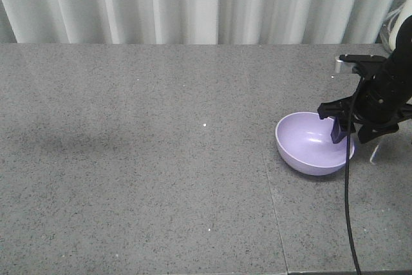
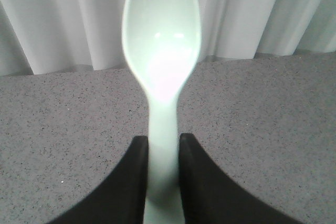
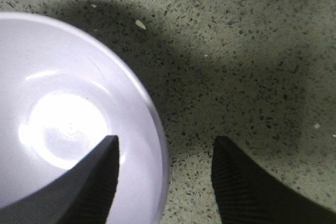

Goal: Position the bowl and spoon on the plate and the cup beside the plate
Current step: 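Lower the right gripper onto the lavender bowl rim and close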

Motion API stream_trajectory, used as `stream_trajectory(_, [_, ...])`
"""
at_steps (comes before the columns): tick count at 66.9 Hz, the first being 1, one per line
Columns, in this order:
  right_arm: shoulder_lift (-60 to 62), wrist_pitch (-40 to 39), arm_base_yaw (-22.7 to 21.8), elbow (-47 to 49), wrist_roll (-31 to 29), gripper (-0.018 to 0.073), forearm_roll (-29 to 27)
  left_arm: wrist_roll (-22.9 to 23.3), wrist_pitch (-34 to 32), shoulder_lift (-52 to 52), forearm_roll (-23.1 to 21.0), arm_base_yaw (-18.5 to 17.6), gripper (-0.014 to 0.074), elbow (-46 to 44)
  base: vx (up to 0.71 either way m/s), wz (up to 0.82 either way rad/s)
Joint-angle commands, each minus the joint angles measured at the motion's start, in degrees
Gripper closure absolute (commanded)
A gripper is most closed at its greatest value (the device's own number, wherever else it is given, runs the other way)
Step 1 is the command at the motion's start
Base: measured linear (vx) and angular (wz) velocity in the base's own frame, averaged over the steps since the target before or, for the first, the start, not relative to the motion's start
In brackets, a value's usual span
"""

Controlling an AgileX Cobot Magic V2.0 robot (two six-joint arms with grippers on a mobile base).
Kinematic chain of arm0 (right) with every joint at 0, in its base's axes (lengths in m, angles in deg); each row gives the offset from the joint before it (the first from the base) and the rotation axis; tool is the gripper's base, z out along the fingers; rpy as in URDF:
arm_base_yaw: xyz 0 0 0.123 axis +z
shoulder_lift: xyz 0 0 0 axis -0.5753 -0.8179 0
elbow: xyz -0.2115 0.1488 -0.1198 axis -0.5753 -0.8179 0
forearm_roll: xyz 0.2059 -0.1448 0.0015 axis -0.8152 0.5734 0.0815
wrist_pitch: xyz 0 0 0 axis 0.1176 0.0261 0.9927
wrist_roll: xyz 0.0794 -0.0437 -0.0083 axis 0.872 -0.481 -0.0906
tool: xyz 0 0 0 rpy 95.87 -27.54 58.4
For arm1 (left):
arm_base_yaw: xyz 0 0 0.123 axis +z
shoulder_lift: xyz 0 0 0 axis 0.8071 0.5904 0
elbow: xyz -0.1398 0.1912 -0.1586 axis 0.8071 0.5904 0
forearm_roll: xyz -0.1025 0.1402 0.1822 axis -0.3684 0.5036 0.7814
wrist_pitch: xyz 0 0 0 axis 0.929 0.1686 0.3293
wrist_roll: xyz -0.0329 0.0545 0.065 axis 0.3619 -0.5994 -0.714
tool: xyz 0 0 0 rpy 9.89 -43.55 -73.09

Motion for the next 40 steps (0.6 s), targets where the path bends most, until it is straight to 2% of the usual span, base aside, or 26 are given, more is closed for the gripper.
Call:
stream_trajectory(1, [1.7, -1.5, -0.1, 1.8, -0.4, 0.023, -0.5, -0.1, -3.7, -1.6, -0.5, -0.3, 0.0603, -1.4, 0.0, 0.0])
stream_trajectory(11, [1.6, -2.5, -0.1, 1.8, -0.7, 0.034, -0.5, -0.1, -3.6, -1.6, -0.5, -0.3, 0.0603, -1.4, 0.0, 0.0])
stream_trajectory(24, [1.6, -3.2, -0.1, 1.8, -2.2, 0.0571, -0.5, -0.1, -3.6, -1.6, -0.5, -0.3, 0.0603, -1.4, 0.0, 0.0])
stream_trajectory(40, [2.3, -3.7, -0.1, 2.0, -3.7, 0.057, -0.4, -0.1, -3.6, -1.6, -0.5, -0.3, 0.0603, -1.4, 0.0, 0.0])
